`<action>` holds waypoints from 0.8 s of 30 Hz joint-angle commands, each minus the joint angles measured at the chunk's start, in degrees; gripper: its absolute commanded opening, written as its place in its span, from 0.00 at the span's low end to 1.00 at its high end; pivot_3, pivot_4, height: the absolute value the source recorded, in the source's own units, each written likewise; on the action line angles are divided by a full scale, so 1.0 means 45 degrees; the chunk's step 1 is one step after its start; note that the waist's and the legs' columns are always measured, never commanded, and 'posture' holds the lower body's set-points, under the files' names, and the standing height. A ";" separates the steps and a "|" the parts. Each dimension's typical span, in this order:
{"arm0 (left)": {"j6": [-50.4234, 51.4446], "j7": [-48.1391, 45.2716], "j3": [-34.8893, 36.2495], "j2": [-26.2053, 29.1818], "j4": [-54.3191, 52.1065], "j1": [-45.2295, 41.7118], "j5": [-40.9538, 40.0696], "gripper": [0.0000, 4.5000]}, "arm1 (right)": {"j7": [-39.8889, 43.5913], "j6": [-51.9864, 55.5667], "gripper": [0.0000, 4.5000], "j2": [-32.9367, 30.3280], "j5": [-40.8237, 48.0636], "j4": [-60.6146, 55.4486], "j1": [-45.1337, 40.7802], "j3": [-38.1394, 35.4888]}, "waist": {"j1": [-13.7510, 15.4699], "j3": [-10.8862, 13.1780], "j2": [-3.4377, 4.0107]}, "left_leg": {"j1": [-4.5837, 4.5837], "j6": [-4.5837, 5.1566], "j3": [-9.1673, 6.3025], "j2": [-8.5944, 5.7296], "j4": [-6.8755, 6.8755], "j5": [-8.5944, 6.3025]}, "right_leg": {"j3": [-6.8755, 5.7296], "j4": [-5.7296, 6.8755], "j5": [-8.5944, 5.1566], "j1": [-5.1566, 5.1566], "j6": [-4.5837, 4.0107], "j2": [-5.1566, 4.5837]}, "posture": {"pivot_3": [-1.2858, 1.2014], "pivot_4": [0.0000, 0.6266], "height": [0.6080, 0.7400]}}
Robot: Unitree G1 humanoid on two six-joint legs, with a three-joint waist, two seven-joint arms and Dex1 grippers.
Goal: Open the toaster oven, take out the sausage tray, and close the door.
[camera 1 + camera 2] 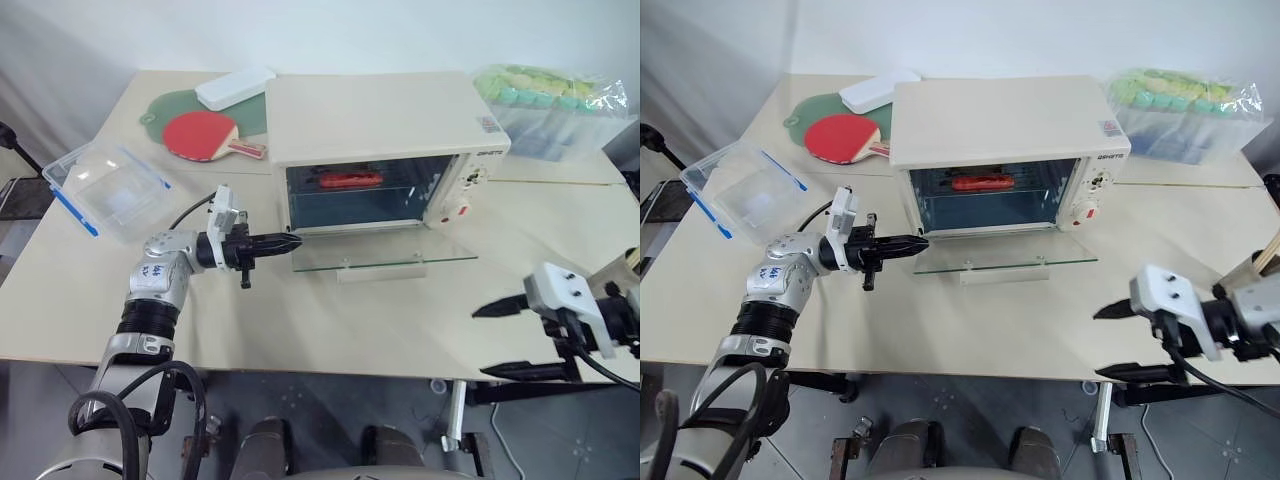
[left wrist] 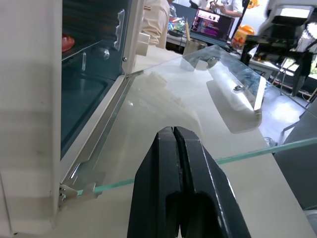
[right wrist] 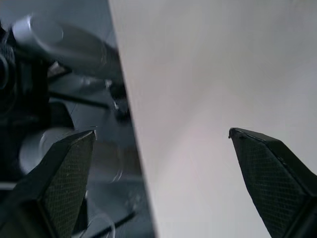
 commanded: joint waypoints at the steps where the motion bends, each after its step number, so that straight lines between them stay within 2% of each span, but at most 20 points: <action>1: -0.0868 -0.0511 -0.0539 0.0076 0.0382 -0.0365 0.0746 0.00 | -0.1062 -0.0351 1.00 0.0026 -0.0182 -0.0352 -0.0712 -0.0924 | -0.0075 0.0000 0.0000 | 0.0001 0.0000 0.0001 0.0000 0.0005 0.0000 | 0.0004 0.0004 0.0000 0.0000 0.0000 0.0000 | 0.52 0.24 1.00; 4: -0.1275 -0.0531 -0.0716 0.0013 0.0806 -0.0501 0.1133 0.00 | -0.2066 -0.0518 1.00 0.0276 -0.0301 -0.0490 -0.1598 -0.0417 | -0.0145 0.0000 0.0000 | 0.0009 -0.0002 0.0002 0.0005 -0.0003 0.0001 | 0.0008 0.0010 0.0000 -0.0004 -0.0001 0.0001 | 0.52 0.24 1.00; 7: -0.1740 -0.0424 -0.1005 -0.0176 0.0905 -0.0390 0.1585 0.00 | -0.3847 -0.0369 1.00 0.1026 -0.0653 -0.1101 -0.3555 0.1194 | -0.0209 0.0000 0.0000 | 0.0009 -0.0003 0.0007 0.0010 -0.0010 0.0001 | 0.0008 0.0007 0.0000 -0.0013 -0.0001 0.0003 | 0.52 0.24 1.00; 11: -0.2261 -0.0295 -0.1057 -0.0461 0.0698 -0.0005 0.1734 0.00 | -0.6170 0.0278 1.00 0.2404 -0.2867 -0.0986 -0.6256 0.4594 | -0.0226 0.0001 -0.0002 | -0.0006 -0.0003 0.0007 0.0009 -0.0004 0.0001 | 0.0009 0.0009 0.0000 -0.0026 -0.0001 0.0000 | 0.52 0.24 1.00; 16: -0.3037 0.0091 -0.1256 -0.0338 0.0197 0.0748 0.2203 0.00 | -0.7773 -0.0679 1.00 0.4237 -0.4833 -0.0049 -0.8027 0.6757 | -0.0182 0.0000 -0.0002 | -0.0029 -0.0003 0.0003 0.0006 -0.0002 0.0001 | -0.0001 0.0010 0.0000 -0.0038 0.0000 0.0000 | 0.52 0.24 1.00; 20: -0.3310 0.1006 -0.0841 -0.0416 -0.0721 0.1632 0.1968 0.00 | -0.9006 -0.1417 1.00 0.5733 -0.6362 0.1315 -0.9256 0.7910 | -0.0288 -0.0002 -0.0001 | -0.0022 -0.0003 0.0002 0.0008 0.0004 0.0002 | 0.0001 0.0025 0.0000 -0.0039 -0.0001 0.0000 | 0.52 0.24 1.00; 24: -0.2024 0.2298 0.0165 -0.0616 -0.3021 0.2854 0.0694 0.00 | -1.0216 -0.2477 1.00 0.7061 -0.7938 0.3029 -1.0346 0.8831 | -0.0481 -0.0002 -0.0002 | -0.0021 -0.0003 -0.0001 0.0007 0.0001 0.0002 | 0.0001 0.0030 0.0000 -0.0036 0.0000 -0.0002 | 0.52 0.24 1.00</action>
